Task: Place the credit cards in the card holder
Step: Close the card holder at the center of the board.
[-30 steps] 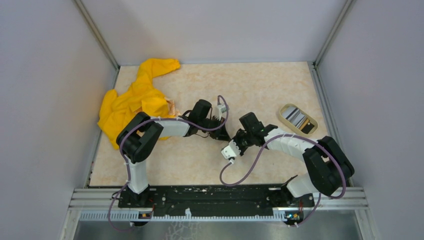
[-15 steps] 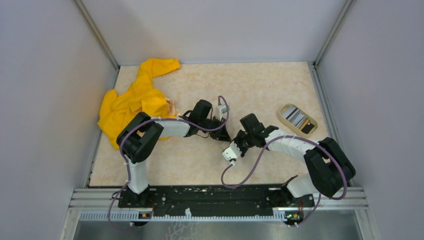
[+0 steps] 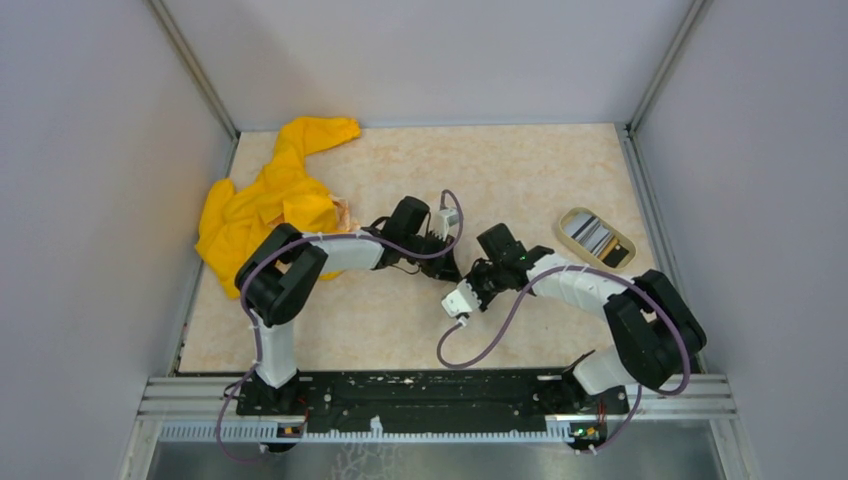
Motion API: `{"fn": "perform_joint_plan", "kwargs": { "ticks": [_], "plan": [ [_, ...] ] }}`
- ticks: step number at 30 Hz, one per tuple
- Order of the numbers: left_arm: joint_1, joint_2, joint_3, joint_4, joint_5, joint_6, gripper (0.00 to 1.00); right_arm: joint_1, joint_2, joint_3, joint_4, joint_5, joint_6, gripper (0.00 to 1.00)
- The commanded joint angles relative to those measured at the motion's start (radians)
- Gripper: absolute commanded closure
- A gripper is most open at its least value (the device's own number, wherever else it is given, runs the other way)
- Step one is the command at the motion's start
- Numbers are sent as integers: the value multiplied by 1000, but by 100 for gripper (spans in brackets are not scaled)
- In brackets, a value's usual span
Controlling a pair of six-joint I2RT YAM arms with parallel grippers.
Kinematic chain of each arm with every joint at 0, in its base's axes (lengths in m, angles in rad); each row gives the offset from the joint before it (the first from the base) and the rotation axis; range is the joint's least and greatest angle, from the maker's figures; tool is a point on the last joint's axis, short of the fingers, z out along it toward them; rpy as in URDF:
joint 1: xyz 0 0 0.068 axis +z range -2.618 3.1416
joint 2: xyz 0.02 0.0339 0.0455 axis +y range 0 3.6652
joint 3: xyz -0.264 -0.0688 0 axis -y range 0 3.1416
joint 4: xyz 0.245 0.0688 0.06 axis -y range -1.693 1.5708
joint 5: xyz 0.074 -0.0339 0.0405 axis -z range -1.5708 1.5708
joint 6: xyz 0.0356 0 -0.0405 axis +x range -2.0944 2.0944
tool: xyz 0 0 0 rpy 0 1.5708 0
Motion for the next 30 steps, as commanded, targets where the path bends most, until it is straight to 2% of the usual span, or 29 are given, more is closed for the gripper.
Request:
{"fn": "perform_joint_plan", "kwargs": {
  "ticks": [1,17,23,26,30],
  "plan": [
    [-36,59,33,-74,-80,55,95,19,63,3,-130,13,48,100],
    [-100,125,142,-276,-187,130,96,33,161,120,-268,64,77,100],
    [-103,128,136,-286,-221,124,92,34,136,128,-222,37,155,100],
    [-93,85,139,-262,-236,97,87,33,73,174,-251,-34,195,76],
    [-60,-38,134,-195,-263,46,79,25,-28,243,-364,-104,196,57]
  ]
}}
